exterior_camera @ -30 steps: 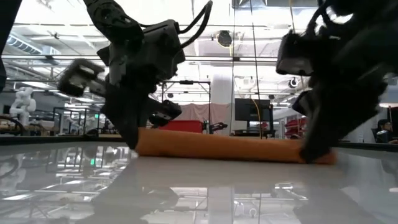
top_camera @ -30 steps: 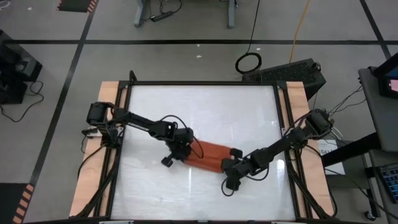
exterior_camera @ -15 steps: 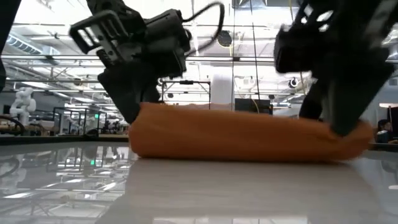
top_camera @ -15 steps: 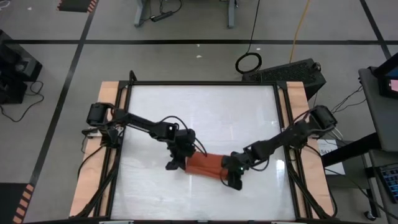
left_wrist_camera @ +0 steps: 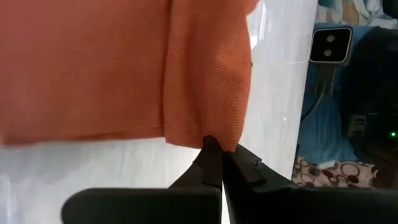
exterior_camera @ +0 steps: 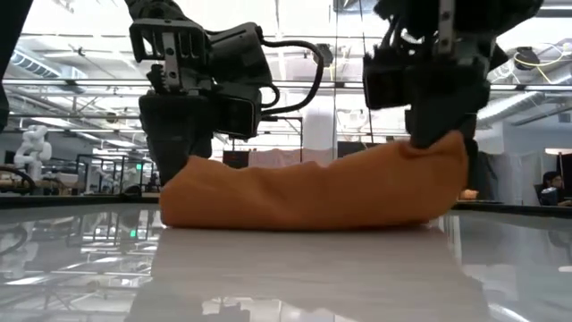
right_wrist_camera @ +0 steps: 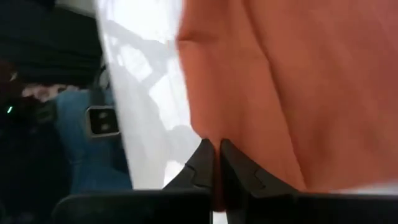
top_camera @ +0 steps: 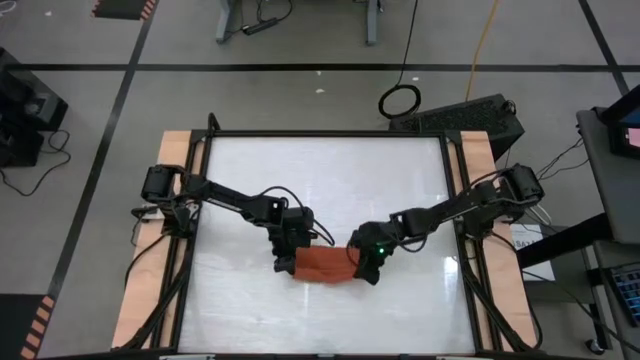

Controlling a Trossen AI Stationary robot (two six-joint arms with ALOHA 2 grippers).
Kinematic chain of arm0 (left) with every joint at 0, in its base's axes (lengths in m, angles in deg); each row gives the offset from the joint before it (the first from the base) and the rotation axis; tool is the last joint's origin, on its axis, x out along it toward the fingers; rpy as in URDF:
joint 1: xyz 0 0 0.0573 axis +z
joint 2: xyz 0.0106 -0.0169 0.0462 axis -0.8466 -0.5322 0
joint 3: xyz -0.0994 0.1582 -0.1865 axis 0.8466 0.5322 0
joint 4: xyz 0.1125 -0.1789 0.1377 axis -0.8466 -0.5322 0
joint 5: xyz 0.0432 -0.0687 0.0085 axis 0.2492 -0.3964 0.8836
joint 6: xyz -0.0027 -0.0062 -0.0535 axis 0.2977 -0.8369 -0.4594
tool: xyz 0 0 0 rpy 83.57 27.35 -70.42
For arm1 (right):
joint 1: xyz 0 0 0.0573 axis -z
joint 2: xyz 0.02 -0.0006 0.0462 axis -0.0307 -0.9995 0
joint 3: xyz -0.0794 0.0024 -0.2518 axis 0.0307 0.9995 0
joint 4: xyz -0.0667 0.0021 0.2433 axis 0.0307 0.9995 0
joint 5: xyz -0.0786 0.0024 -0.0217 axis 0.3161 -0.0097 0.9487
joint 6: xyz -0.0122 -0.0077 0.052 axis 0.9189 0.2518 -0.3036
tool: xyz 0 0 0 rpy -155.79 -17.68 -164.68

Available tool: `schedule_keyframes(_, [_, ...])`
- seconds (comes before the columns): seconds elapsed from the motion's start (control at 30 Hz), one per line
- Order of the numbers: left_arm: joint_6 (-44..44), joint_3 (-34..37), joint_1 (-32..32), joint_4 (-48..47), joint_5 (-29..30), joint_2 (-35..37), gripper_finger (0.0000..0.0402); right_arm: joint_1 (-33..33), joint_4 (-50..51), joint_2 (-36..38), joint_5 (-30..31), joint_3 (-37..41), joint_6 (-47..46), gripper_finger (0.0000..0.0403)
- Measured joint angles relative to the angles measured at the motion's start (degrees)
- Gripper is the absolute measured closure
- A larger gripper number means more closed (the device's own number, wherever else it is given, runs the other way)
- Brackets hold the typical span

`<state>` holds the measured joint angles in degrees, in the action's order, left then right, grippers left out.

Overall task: Roll towel
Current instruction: Roll the orange towel

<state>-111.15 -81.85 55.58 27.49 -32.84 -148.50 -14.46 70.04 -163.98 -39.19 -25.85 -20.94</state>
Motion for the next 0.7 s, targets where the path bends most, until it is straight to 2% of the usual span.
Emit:
schedule_keyframes(0.1, [-0.5, 0.0, 0.0, -0.4, 0.4, 0.0, 0.0401, 1.5, 2.9, 0.0, -0.2, 0.5, -1.3, 0.0401])
schedule_keyframes(0.23, [-1.9, -0.1, 0.1, 0.1, 1.4, 0.0, 0.0401, 2.7, 1.7, -0.7, -1.4, 4.4, -3.5, 0.0401])
schedule_keyframes(0.53, [-1.7, -0.1, 0.1, -0.5, 4.6, 0.0, 0.0401, 6.4, -17.4, -0.6, -2.7, 15.6, -14.0, 0.0401])
schedule_keyframes(0.7, [2.3, -0.1, 0.0, -0.7, 5.3, 0.0, 0.0392, 7.9, -18.4, -0.5, -3.2, 16.8, -16.4, 0.0401])
